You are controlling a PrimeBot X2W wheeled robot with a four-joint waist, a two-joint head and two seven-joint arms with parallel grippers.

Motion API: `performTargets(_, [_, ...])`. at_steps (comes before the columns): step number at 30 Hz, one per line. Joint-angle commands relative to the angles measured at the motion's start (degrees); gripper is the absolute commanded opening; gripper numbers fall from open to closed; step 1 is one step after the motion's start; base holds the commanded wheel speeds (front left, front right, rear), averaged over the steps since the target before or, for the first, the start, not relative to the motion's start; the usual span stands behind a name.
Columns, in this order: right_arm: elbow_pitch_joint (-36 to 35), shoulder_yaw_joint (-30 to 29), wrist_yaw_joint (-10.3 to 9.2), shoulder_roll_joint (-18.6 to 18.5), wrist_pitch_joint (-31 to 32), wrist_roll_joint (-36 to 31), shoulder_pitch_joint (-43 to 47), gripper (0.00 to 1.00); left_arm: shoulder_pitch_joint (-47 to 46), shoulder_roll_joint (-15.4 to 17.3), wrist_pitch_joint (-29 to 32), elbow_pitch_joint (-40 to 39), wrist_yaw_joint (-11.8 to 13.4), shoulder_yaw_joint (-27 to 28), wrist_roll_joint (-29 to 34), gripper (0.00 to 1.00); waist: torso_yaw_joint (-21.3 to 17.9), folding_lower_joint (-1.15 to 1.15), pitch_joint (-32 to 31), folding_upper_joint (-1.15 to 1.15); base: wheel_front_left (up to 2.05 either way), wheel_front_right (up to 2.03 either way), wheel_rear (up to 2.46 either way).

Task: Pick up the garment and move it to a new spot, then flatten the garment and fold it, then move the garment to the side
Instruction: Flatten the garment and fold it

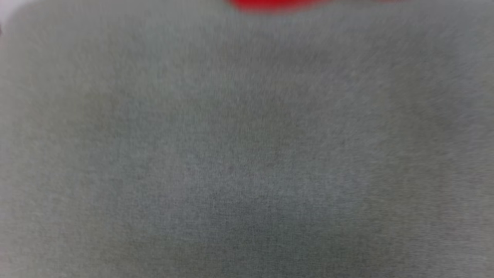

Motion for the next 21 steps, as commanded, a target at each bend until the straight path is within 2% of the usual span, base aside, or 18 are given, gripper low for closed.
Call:
performTargets(1, [-0.1,-1.2,-0.06,-0.1,-0.4,-1.1,-1.7,0.0,-1.3,-0.7,-2.0,0.4,-0.1,0.5,0.0,0.0,2.7,0.0,10.8,0.0,0.0,0.0,0.0])
performTargets(3, [-3.7,-4.5,-0.06,-0.7,-0.5,-4.7,-2.8,0.0,-2.8,-1.9,-6.3,1.2,-1.1,1.5,-1.1,0.0,3.4,0.0,13.4,0.0,0.0,0.0,0.0])
performTargets(5, [-5.7,-7.1,-0.06,0.2,-0.4,-7.2,0.1,0.0,-3.0,-2.6,-9.7,2.6,-1.8,1.8,-1.2,0.0,4.1,0.0,15.1,0.0,0.0,0.0,0.0])
performTargets(9, [-5.9,-7.4,-0.06,1.2,-0.5,-9.0,4.4,0.0,-0.6,-4.0,-12.9,6.4,-3.3,0.4,-1.1,0.0,5.2,0.0,15.9,0.0,0.0,0.0,0.0])
performTargets(14, [-4.2,-5.0,-0.06,1.7,-0.2,-4.5,10.6,0.0,3.5,-5.1,-12.6,11.2,-4.7,-0.4,-2.8,0.0,6.1,0.0,14.7,0.0,0.0,0.0,0.0])
performTargets(16, [-4.2,-3.7,-0.06,0.7,0.5,-2.5,12.0,0.0,5.3,-5.4,-11.9,12.7,-5.1,-0.4,-3.8,0.0,6.4,0.0,13.7,0.0,0.0,0.0,0.0])
performTargets(21, [-5.1,-1.0,-0.06,-1.8,6.6,4.4,16.8,0.0,9.9,-5.7,-8.9,14.8,-5.6,-1.7,-5.3,0.0,7.0,0.0,10.5,0.0,0.0,0.0,0.0])
